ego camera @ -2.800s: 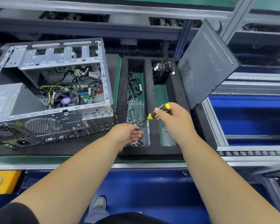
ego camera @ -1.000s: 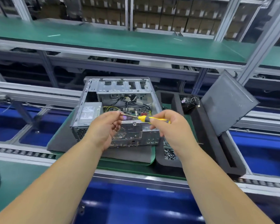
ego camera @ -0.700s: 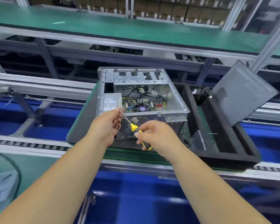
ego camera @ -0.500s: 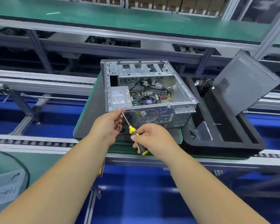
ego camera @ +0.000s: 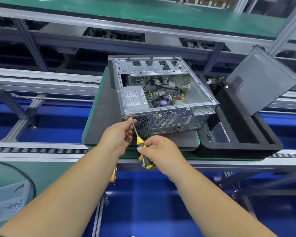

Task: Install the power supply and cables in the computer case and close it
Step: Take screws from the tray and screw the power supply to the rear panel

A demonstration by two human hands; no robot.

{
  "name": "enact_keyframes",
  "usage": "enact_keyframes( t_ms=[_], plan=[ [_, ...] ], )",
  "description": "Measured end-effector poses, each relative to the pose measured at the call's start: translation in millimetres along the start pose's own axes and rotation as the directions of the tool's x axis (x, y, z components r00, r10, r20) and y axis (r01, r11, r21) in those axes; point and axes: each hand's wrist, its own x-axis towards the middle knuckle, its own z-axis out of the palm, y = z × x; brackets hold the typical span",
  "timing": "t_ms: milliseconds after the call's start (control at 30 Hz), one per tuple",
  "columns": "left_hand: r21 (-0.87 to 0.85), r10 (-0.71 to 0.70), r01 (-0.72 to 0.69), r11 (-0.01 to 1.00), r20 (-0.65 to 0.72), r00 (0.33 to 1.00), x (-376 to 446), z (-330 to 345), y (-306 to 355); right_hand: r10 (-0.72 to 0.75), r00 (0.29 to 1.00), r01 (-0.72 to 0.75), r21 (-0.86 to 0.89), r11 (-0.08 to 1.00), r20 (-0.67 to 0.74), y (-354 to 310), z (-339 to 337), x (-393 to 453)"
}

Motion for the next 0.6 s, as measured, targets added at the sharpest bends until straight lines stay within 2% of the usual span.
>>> enact_keyframes(
  t_ms=[600],
  plan=[
    [0.037, 0.002, -0.004, 0.999, 0.046, 0.999, 14, -11, -1, -0.024, 0.998, 0.024, 0.006, 1.000, -0.051, -7, 18, -7]
  ],
)
